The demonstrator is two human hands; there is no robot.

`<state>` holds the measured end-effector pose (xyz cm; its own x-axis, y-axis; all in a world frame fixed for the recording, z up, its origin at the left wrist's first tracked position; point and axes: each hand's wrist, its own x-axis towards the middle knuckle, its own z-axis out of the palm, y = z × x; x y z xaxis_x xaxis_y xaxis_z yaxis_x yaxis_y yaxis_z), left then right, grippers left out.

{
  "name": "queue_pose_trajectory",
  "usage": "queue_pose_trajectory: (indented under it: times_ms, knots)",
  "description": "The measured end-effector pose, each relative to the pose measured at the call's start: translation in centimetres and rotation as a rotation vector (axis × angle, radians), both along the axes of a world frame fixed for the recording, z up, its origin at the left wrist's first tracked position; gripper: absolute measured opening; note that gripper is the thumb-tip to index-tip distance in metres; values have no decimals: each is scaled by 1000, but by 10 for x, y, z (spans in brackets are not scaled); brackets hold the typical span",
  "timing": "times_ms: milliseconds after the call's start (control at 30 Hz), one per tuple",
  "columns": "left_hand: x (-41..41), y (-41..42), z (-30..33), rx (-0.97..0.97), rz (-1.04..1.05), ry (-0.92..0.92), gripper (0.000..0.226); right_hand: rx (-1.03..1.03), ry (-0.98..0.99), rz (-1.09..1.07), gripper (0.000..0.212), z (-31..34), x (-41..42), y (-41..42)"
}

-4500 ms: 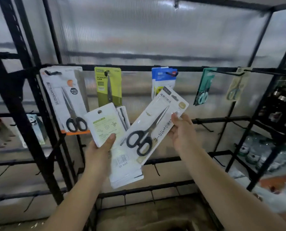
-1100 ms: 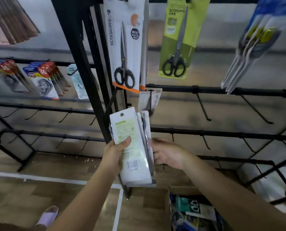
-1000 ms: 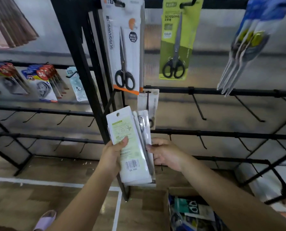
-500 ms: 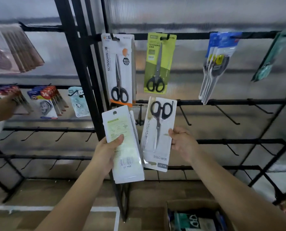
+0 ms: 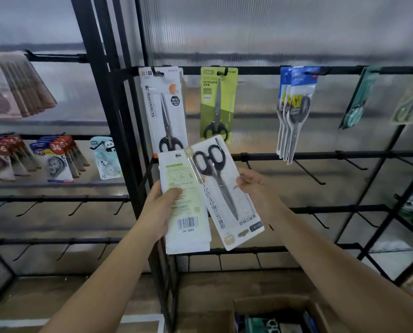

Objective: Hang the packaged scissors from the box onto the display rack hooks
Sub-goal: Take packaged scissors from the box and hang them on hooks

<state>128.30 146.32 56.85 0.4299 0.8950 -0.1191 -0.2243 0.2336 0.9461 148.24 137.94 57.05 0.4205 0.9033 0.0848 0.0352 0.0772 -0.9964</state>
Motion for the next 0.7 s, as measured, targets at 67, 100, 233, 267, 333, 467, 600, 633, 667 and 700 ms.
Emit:
queue_pose_trajectory:
  times_ms: [67,100,233,267,333,467,600,633,667,700]
  knots:
    - [4,-1,4,7,30,18,16,-9,-122,-8,32,3,-3,-1]
    - [6,-2,5,15,54,28,12,-28,-231,-7,33,4,-4,-1]
    - [8,-7,-4,18,151,37,33,-162,-702,-57,35,5,0,-1]
    - [7,-9,-7,0,166,32,38,-175,-783,-73,36,4,2,-2]
    - [5,-13,-14,-34,170,27,38,-204,-883,-80,36,2,5,-4]
    - [-2,-18,-27,-62,133,67,26,-280,-1004,-28,37,-3,8,-6]
    - [-8,-17,-32,-80,105,171,27,-240,-1089,-1,39,-6,8,-6]
    - [-8,-17,-33,-83,98,194,27,-212,-1096,6,39,-6,7,-7]
    - [-8,-16,-35,-86,94,210,28,-171,-1118,20,40,-5,5,-8]
    - [-8,-15,-36,-88,95,214,29,-126,-1161,40,42,-3,3,-8]
